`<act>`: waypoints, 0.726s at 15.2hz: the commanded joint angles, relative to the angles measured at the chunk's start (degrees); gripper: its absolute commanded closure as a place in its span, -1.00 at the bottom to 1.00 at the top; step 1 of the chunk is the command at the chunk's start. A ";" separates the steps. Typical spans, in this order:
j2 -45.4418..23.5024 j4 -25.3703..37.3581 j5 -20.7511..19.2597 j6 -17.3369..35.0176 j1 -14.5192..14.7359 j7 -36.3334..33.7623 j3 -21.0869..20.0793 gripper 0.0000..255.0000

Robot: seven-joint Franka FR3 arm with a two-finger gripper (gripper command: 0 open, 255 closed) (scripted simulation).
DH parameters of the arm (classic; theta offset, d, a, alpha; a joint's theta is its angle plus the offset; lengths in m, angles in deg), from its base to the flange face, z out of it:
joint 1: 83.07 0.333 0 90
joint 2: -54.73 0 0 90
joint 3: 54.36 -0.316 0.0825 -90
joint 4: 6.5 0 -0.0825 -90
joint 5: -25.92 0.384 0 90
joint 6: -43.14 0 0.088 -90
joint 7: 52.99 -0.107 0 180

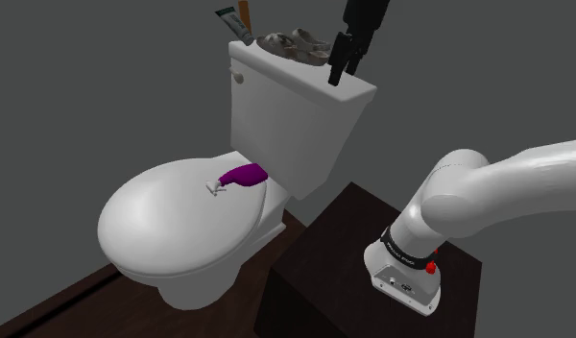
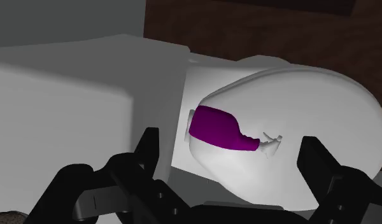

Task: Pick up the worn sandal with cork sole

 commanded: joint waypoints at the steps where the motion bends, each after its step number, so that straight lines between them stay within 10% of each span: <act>1: 0.00 0.00 0.00 0.00 0.00 0.00 0.00 -1.00; 11: -16.29 11.39 -0.55 9.69 -1.60 9.25 8.34 -1.00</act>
